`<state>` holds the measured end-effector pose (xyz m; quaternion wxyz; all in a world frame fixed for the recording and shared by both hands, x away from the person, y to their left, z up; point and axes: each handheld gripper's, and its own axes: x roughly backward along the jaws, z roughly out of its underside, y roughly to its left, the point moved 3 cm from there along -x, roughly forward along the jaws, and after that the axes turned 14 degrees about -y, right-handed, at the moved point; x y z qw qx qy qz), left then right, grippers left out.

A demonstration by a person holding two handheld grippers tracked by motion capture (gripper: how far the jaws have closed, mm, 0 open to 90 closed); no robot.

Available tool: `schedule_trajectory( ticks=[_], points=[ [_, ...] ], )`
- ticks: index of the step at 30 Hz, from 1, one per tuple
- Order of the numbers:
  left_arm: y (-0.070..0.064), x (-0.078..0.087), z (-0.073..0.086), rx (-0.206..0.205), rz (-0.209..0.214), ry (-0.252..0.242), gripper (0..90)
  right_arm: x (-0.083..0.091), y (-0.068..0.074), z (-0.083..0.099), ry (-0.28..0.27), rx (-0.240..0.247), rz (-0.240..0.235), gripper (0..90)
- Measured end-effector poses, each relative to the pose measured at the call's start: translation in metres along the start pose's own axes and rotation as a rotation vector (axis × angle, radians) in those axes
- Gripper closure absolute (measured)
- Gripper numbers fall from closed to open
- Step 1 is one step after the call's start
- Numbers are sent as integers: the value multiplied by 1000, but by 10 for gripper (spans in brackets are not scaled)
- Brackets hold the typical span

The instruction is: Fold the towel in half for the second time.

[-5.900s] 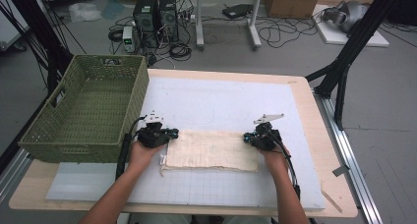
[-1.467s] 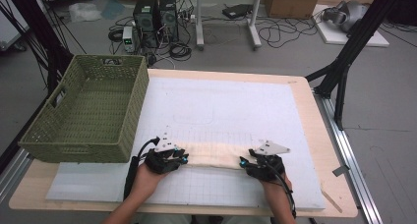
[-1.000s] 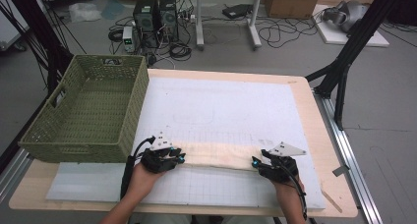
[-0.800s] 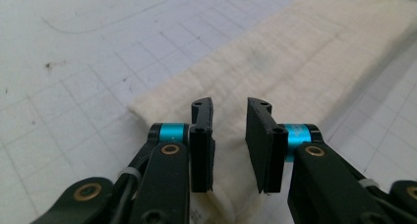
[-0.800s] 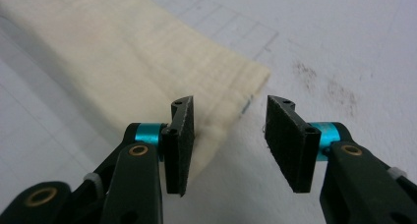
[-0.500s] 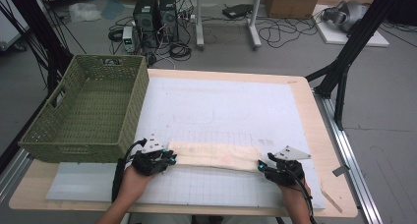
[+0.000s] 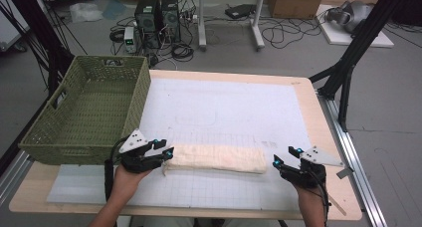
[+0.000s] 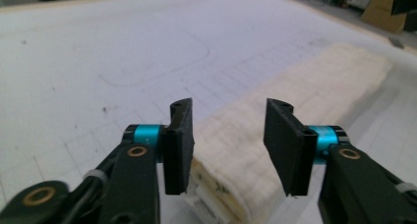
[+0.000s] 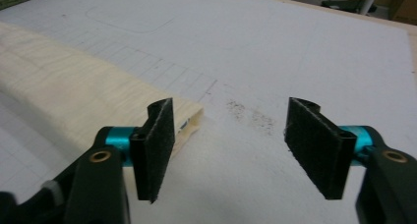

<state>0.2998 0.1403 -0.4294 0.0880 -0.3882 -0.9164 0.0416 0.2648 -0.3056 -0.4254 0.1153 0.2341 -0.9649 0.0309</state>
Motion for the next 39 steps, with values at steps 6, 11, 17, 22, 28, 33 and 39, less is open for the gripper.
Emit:
schedule_trajectory(
  ticks=[6,11,17,22,28,33,39],
  points=[
    [1,5,-10,13,-12,-94,286,7,-3,0,6,14,17,196],
    [-1,7,-13,-3,-29,-134,175,8,-2,2,23,30,-14,154],
    [1,6,-13,-7,-29,-127,175,5,-2,4,31,29,-36,142],
    [2,4,-16,-4,-23,-134,175,4,-5,7,39,34,-41,140],
    [3,1,-13,1,-25,-118,185,4,-8,10,41,24,-28,139],
    [4,-1,-12,3,-25,-107,194,7,-10,8,28,8,-10,139],
    [3,-5,-9,-2,-29,-86,198,11,-12,10,31,-12,-2,129]
  ],
)
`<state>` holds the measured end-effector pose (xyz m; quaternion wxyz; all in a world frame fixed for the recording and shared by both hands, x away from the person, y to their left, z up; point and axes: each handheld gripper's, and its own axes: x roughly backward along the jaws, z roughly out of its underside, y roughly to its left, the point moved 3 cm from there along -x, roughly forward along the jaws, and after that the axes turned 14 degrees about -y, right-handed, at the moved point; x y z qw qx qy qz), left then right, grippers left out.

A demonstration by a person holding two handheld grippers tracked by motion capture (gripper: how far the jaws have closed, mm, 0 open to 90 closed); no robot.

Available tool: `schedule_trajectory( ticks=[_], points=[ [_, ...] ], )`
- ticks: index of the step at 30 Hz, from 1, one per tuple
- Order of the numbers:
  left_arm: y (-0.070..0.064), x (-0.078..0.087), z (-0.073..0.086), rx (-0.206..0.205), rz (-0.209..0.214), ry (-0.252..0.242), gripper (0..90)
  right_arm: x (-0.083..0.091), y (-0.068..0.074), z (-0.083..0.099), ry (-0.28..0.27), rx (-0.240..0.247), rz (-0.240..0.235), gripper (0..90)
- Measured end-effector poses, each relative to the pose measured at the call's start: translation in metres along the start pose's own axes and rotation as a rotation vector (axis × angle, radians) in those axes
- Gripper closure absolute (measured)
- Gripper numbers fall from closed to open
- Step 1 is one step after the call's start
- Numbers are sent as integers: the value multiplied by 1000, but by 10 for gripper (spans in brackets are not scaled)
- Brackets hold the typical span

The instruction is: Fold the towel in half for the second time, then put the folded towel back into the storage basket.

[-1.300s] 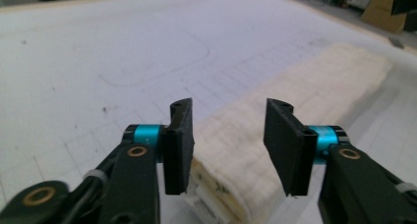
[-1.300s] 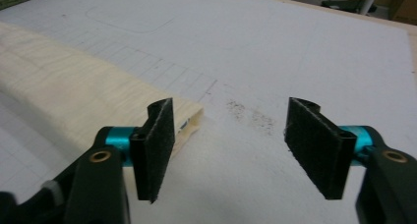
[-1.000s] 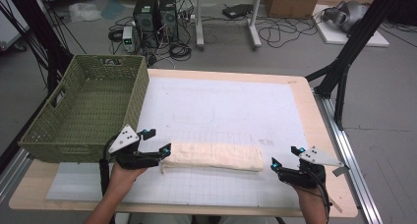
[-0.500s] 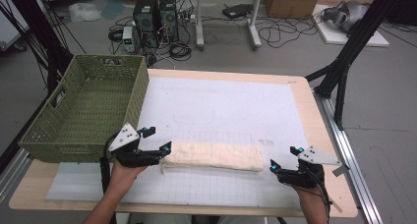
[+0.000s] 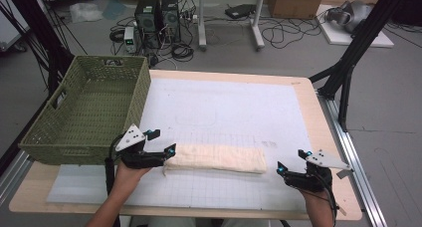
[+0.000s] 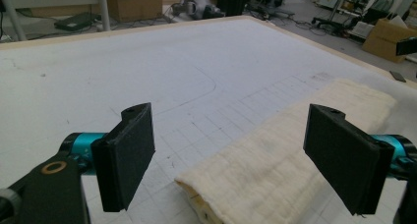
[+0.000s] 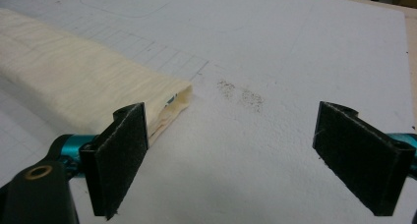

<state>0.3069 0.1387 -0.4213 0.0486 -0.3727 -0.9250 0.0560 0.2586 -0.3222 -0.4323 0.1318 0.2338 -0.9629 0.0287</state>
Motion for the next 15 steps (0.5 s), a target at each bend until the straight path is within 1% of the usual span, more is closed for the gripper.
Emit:
schedule_trajectory(
  ticks=[2,8,12,15],
  points=[
    [0,0,1,5,1,4,198,0,0,0,-2,-5,3,128],
    [3,2,0,16,-8,-3,199,-2,0,-3,-8,1,12,128],
    [3,1,2,21,-6,9,199,-2,0,-2,-5,4,9,128],
    [2,0,3,17,-4,17,199,-1,0,0,-3,-2,12,128]
  ],
)
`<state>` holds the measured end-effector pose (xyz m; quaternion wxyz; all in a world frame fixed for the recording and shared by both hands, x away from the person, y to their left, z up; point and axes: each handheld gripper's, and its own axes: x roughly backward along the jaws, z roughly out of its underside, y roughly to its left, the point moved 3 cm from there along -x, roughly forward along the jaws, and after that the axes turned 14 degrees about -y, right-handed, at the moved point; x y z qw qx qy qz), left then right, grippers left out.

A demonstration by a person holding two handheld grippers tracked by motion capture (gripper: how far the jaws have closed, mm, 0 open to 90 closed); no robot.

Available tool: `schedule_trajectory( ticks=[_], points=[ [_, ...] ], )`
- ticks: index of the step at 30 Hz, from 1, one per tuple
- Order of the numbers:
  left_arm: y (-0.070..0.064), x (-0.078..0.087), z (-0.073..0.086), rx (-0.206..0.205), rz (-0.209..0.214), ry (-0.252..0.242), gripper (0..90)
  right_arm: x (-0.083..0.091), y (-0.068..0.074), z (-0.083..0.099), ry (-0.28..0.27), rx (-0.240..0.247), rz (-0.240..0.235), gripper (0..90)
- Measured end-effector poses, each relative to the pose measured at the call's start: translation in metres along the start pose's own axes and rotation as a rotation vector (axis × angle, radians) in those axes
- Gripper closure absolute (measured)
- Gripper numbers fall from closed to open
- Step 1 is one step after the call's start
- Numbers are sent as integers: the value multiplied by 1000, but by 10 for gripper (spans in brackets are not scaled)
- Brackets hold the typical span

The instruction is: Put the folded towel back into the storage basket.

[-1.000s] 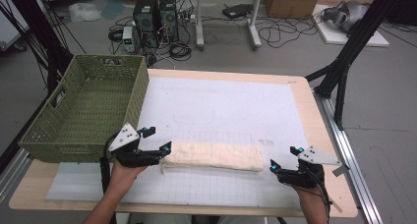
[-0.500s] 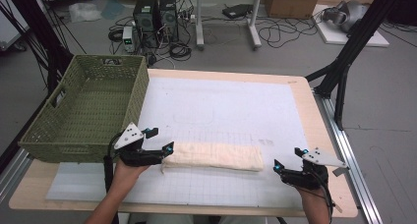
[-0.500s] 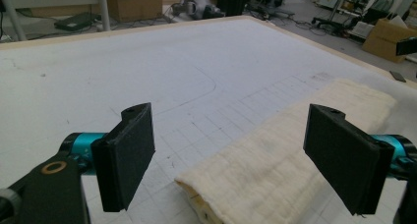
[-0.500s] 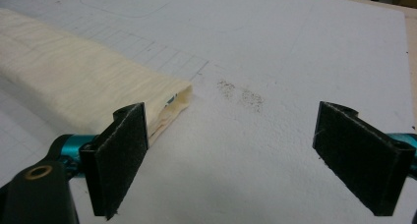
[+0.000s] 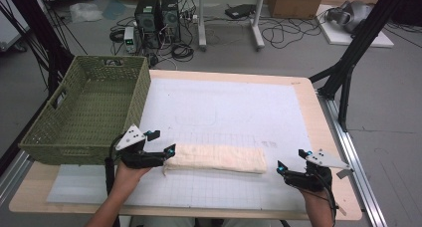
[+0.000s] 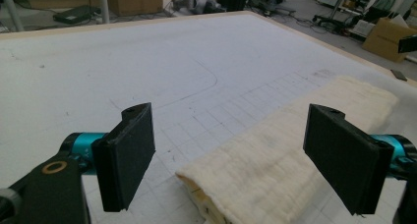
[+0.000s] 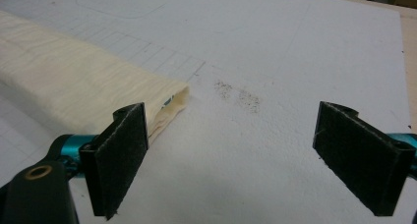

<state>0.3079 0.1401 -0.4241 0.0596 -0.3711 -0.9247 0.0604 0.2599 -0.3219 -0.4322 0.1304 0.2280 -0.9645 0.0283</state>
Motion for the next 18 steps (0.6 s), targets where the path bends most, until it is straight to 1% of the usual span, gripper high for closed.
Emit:
schedule_trajectory(
  ticks=[1,3,6,8,10,11,13,18],
  points=[
    [0,0,0,1,-2,1,199,0,0,0,2,0,0,127],
    [0,1,1,6,-3,5,199,0,0,-1,-8,-14,-4,127],
    [-1,1,1,23,1,5,195,-1,2,-2,-14,-14,-10,126],
    [-1,0,2,30,-6,14,182,-1,3,-2,-16,-10,-14,126],
    [0,-1,4,31,-17,39,182,-2,4,-2,-13,-17,-17,125],
    [0,-1,5,35,-19,50,182,-2,3,-1,-13,-9,-20,126],
    [0,-3,8,40,-16,77,182,-3,3,-1,-10,-10,-20,125],
    [0,-5,14,36,-15,116,237,-4,3,1,-1,-11,-23,125]
  ],
)
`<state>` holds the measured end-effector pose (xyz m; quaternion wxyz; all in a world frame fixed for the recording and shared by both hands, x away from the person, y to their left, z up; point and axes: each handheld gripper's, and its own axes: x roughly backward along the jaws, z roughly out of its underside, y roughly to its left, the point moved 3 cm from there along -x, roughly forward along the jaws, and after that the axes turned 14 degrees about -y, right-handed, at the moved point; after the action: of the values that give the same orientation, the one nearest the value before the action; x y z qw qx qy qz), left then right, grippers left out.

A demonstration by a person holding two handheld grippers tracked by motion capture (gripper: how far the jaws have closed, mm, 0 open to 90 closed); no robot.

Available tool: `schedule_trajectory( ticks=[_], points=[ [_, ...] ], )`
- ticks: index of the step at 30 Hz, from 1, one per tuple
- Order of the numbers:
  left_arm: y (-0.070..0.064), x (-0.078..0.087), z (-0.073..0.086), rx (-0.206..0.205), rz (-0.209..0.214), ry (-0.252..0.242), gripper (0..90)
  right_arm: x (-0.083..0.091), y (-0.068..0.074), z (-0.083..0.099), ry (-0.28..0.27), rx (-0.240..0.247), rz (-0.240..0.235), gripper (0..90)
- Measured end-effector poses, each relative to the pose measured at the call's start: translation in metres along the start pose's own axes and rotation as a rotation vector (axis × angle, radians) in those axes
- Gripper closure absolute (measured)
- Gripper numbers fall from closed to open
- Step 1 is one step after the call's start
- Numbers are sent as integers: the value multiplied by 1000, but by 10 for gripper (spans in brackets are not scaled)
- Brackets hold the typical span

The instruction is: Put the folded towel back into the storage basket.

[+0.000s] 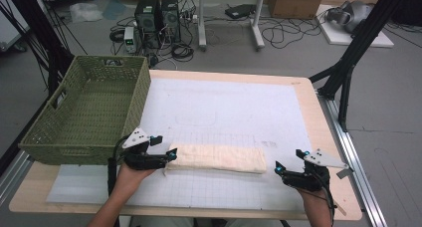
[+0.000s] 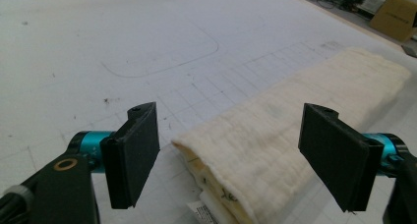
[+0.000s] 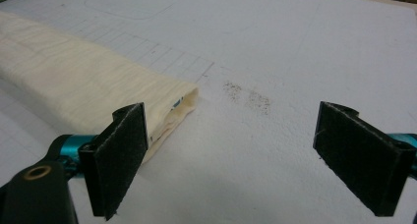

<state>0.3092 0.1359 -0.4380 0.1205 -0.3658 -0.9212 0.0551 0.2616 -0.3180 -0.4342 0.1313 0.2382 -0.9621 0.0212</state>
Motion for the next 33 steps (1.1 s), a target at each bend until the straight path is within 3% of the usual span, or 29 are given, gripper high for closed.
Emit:
schedule_trajectory(
  ticks=[7,10,15,24,29,33],
  points=[
    [-1,-2,8,9,7,55,273,-2,1,1,5,-1,-6,125],
    [-2,-3,13,11,7,101,299,-2,1,2,10,-1,-9,125],
    [-3,-5,20,15,-10,148,309,-4,3,4,28,0,-21,125],
    [-4,-6,25,-21,-24,206,317,-6,4,6,38,6,-35,125],
    [-5,-8,27,-43,-17,271,371,-8,5,7,47,7,-42,125],
    [-7,-8,27,-62,-22,284,371,-9,5,8,55,6,-49,126]
  ],
)
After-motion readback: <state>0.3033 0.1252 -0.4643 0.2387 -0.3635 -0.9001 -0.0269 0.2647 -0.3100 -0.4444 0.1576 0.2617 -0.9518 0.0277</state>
